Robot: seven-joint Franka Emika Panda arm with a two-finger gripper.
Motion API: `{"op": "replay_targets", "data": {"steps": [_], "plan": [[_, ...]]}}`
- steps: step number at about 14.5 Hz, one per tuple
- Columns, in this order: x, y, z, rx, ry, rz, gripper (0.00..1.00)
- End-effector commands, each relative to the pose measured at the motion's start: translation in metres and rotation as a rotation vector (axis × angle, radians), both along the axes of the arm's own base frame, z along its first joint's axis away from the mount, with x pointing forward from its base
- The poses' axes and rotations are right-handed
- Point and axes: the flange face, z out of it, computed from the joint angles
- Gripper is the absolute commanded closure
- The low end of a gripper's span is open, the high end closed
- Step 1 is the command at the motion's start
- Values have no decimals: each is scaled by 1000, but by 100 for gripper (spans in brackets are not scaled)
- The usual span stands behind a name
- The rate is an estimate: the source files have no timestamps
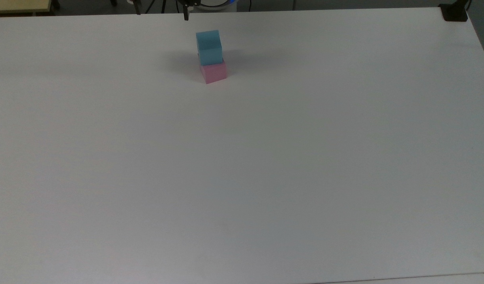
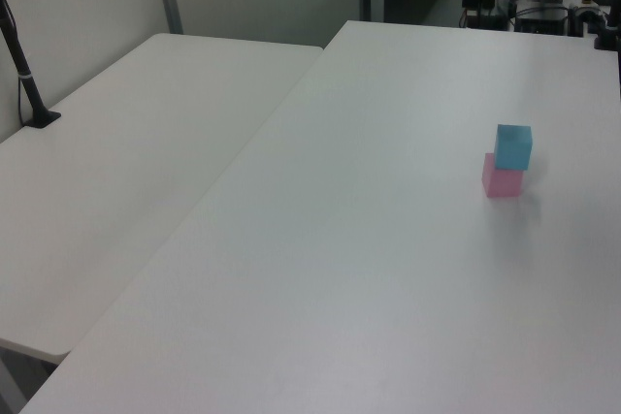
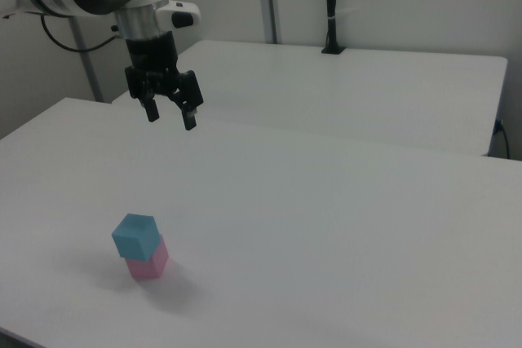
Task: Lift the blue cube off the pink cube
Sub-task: 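Lower the open gripper down onto the blue cube atop the pink cube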
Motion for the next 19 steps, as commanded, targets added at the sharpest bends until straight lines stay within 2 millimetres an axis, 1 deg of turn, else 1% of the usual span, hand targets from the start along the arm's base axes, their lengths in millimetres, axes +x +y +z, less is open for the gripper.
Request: {"op": "replay_targets", "data": {"steps": [1, 2, 8, 9, 10, 11, 12, 13, 15, 16, 19], "plan": [[11, 20, -11, 19, 40, 146, 0], [10, 22, -12, 20, 44, 169, 0], [6, 24, -12, 22, 49, 173, 0], [6, 28, -12, 22, 51, 183, 0], [1, 33, -15, 23, 54, 192, 0], [-6, 33, -14, 25, 52, 194, 0], [-17, 35, -15, 30, 59, 202, 0], [-25, 41, -17, 33, 65, 215, 0], [-44, 47, -26, 40, 85, 233, 0], [-54, 56, -32, 40, 81, 256, 0], [-84, 75, -65, 33, 66, 316, 0]]}}
